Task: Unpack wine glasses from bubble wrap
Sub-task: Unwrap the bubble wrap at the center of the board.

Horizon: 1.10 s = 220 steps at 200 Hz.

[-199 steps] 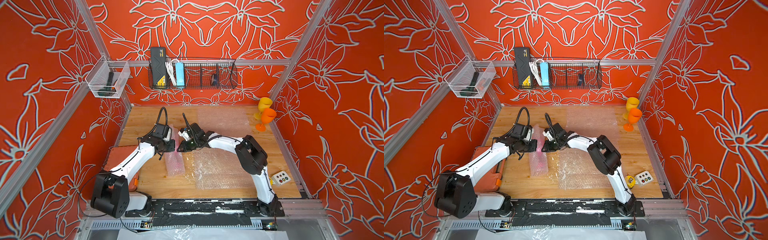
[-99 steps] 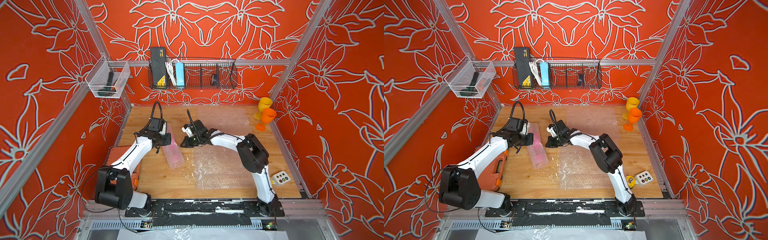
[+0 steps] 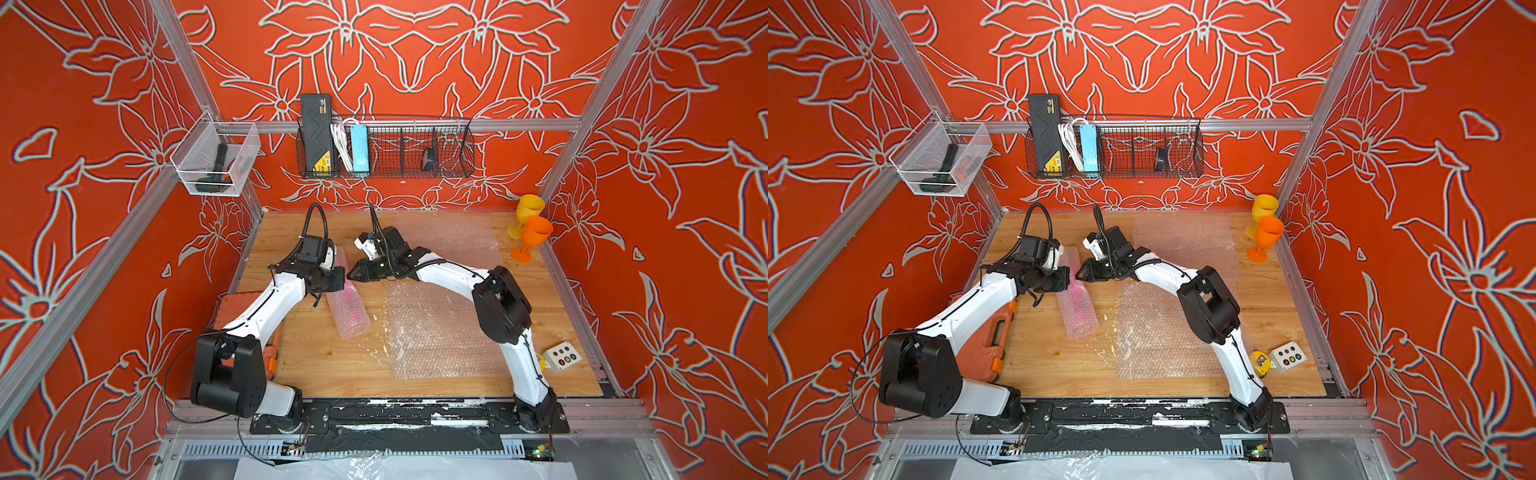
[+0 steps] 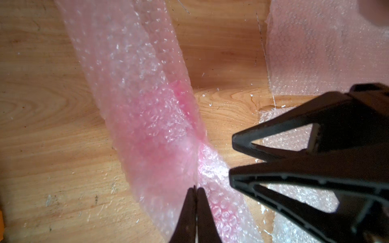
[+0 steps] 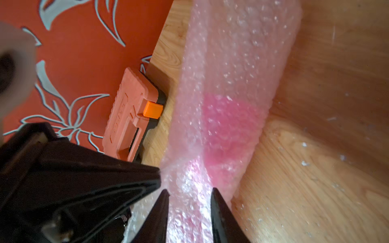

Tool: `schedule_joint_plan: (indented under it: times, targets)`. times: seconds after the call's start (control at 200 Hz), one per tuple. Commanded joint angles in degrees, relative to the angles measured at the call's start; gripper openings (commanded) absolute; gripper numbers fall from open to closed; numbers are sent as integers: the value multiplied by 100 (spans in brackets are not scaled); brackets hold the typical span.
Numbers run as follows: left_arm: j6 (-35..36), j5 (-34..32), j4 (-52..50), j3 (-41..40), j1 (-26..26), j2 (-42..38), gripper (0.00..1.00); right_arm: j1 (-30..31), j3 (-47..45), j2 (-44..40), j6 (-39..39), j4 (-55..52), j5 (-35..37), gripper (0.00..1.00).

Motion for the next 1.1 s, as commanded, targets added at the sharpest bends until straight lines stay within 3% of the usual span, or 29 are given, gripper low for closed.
schedule_joint_plan:
  times: [0.0,0.19,0.435,0.595,0.821,1.096]
  targets:
    - [81,100,0,131,15,37,0,64,146,325,-40,-308,-174,38]
    - [88,119,-17,172,16,26,0,62,6,338,-135,-331,-146,43]
    - [45,258,44,202,21,67,0,69,182,485,-86,-302,-305,40]
    - [52,275,20,280,17,92,0,100,356,617,-70,-343,-312,29]
    - [88,226,-7,343,20,109,0,61,470,742,-102,-412,-157,4]
    - [89,183,7,563,18,234,0,-72,120,390,-41,-174,197,0]
